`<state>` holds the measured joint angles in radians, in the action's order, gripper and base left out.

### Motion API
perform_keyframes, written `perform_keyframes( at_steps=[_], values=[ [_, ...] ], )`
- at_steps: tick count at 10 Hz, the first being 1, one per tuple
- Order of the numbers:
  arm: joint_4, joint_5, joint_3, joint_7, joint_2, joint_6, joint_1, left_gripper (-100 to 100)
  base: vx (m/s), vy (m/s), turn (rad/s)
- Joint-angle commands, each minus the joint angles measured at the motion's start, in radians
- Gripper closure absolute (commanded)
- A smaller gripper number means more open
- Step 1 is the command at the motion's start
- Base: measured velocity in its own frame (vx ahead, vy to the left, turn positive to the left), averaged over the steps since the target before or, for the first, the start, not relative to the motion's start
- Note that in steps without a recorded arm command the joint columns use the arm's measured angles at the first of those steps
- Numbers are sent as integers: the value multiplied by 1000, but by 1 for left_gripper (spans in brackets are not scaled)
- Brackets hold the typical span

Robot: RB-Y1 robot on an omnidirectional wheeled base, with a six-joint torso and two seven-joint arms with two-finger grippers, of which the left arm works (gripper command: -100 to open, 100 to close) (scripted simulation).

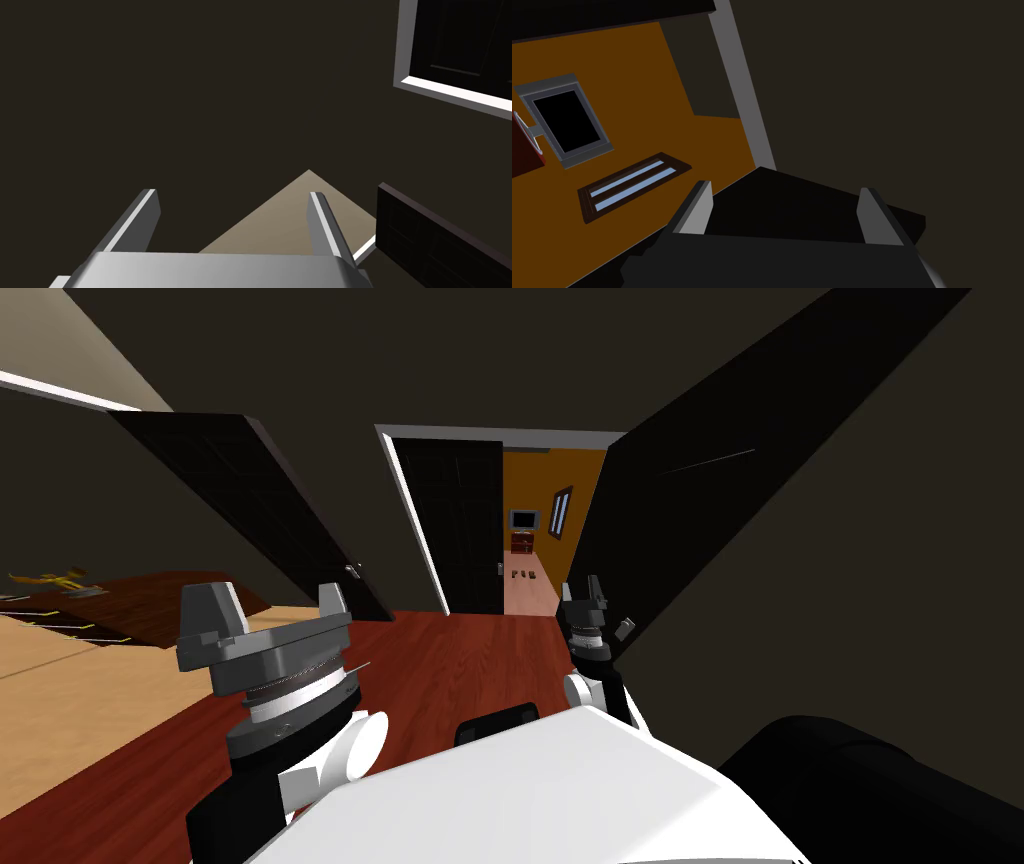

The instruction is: Pull the door open

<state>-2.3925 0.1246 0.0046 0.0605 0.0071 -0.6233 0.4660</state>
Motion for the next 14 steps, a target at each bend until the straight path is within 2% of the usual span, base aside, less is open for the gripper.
perform_keyframes(
  at_steps=[1,14],
  values=[
    [36,-1,0,-5,10,-4,-8,-100,183,-103,-43],
    [263,-6,3,-34,57,-27,-60,-100,113,-28,-41]
  ],
)
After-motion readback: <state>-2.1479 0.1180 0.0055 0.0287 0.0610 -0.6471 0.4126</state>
